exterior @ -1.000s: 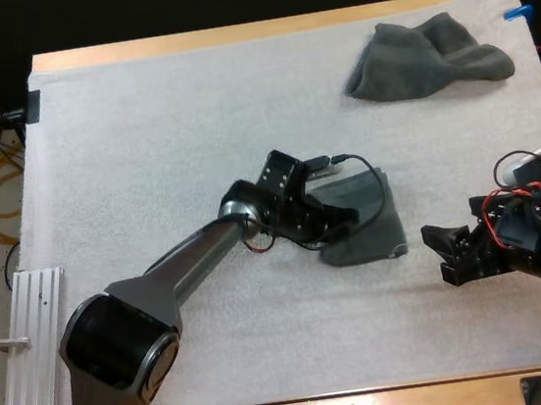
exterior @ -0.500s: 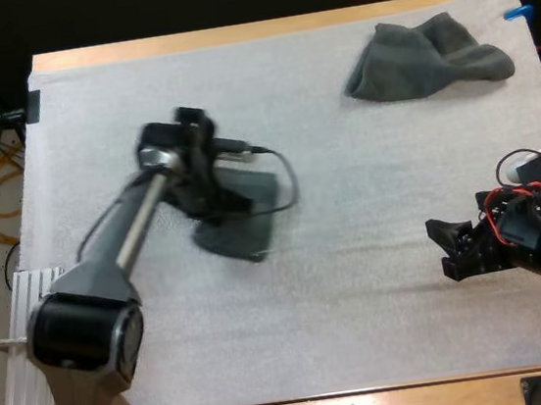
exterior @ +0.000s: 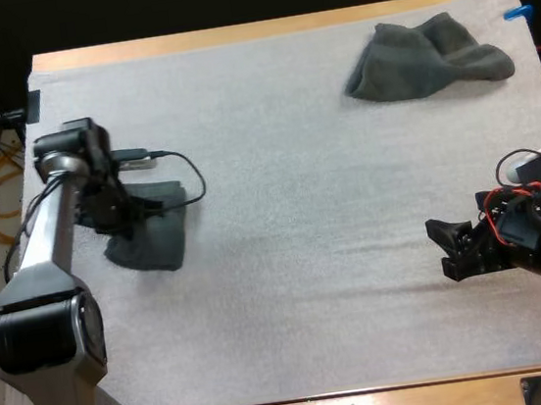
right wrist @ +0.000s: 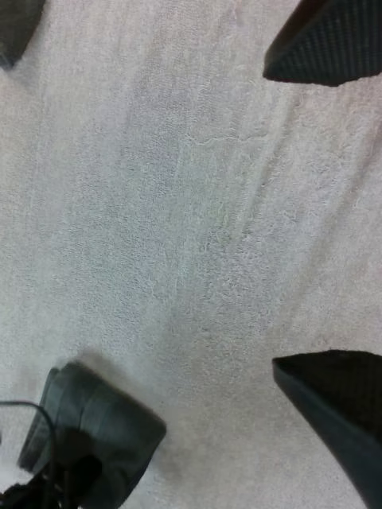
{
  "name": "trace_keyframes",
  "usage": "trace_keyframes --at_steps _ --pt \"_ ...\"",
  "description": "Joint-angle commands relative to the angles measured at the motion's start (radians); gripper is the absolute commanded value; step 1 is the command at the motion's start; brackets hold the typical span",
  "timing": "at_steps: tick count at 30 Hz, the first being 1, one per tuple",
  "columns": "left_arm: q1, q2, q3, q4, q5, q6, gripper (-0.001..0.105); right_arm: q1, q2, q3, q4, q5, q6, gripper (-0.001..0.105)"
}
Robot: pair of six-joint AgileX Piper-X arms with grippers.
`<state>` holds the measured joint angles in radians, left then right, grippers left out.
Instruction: Pick towel from pile fold and stack
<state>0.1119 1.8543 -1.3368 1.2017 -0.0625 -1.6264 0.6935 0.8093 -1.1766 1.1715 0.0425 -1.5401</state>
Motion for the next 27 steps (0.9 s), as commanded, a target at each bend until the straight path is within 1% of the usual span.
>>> trace_keyframes --at_steps 1,5,10,12,13,15,16,18,20,21,23,26,27 --pt "0.012 -0.002 -0.004 0.012 -0.015 0.009 0.0 -0.001 -0.006 -0.004 0.007 0.006 -0.011 0.067" --pt "0.056 -0.002 -0.004 0.012 -0.015 0.024 0.0 -0.001 -0.006 -0.004 -0.005 0.006 -0.009 0.067" --pt "0.07 -0.002 -0.004 0.014 -0.04 0.06 0.001 -0.001 -0.006 -0.004 -0.023 0.006 -0.009 0.067" --pt "0.069 -0.002 -0.004 0.014 -0.04 0.084 0.009 -0.001 -0.006 -0.004 -0.025 0.006 -0.009 0.067" --pt "0.069 -0.002 -0.004 0.014 -0.04 0.084 0.011 -0.001 -0.006 -0.004 -0.025 0.006 -0.009 0.067" --pt "0.069 -0.002 -0.004 0.014 -0.04 0.091 0.022 -0.001 -0.006 -0.004 -0.025 0.006 -0.009 0.067" --pt "0.069 -0.002 -0.004 0.014 -0.046 0.091 0.025 -0.001 -0.006 -0.004 -0.025 0.006 -0.009 0.067" --pt "0.069 -0.002 -0.004 0.017 -0.091 0.091 0.035 -0.001 -0.006 -0.004 -0.025 0.006 -0.009 0.067" --pt "0.069 -0.006 -0.004 0.017 -0.127 0.091 0.041 -0.001 -0.006 -0.004 -0.025 0.006 -0.009 0.067" --pt "0.069 -0.013 -0.008 0.017 -0.151 0.091 0.043 -0.001 -0.006 -0.004 -0.025 0.006 -0.009 0.067" --pt "0.069 -0.028 -0.012 0.012 -0.174 0.091 0.043 -0.001 -0.006 -0.004 -0.027 0.006 -0.009 0.067" --pt "0.069 -0.066 -0.02 0.012 -0.17 0.091 0.043 -0.001 -0.006 -0.004 -0.032 0.006 -0.009 0.067" --pt "0.069 -0.087 -0.019 0.013 -0.153 0.089 0.043 -0.001 -0.006 -0.004 -0.031 0.006 -0.009 0.067"
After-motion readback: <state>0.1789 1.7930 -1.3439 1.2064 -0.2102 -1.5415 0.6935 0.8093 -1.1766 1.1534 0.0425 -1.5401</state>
